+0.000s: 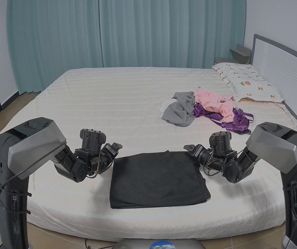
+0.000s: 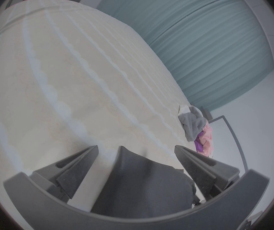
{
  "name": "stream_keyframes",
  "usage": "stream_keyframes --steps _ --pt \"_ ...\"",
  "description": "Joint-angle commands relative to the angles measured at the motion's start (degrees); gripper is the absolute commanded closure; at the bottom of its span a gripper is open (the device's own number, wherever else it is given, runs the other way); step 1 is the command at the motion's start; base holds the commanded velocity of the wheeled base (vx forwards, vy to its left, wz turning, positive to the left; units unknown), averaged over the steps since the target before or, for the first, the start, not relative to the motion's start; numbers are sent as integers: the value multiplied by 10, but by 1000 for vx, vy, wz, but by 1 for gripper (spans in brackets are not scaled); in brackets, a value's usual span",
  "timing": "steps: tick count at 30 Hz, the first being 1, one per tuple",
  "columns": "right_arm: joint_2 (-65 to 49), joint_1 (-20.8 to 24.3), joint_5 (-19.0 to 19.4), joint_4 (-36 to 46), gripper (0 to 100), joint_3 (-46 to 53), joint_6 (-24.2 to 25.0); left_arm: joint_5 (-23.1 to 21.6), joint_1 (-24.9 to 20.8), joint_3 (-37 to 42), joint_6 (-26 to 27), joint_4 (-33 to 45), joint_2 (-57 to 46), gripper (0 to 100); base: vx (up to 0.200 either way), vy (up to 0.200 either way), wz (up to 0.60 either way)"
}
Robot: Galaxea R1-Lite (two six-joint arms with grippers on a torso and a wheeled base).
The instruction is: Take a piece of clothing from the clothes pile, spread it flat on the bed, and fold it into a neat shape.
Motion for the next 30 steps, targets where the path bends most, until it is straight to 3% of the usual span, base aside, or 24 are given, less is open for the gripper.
stream_keyframes --steps 1,2,3,15,26,27,30 --pt "37 -4 -1 7 100 -34 0 6 -17 -47 12 20 48 0 0 0 0" --pt "39 -4 -1 9 100 -38 0 8 -19 -54 13 26 50 0 0 0 0" --pt "42 -4 -2 8 100 -40 1 8 -20 -62 13 34 52 100 0 0 0" --pt "37 -17 -15 1 100 -41 5 52 -22 -75 10 39 58 100 0 0 0" --pt "37 -16 -21 -1 100 -34 7 52 -18 -76 8 38 56 100 0 0 0" --pt "34 -16 -20 -5 0 -34 8 52 -18 -76 8 38 55 0 0 0 0" --pt "15 -16 -18 -22 0 -17 13 52 -16 -71 8 39 53 0 0 0 0"
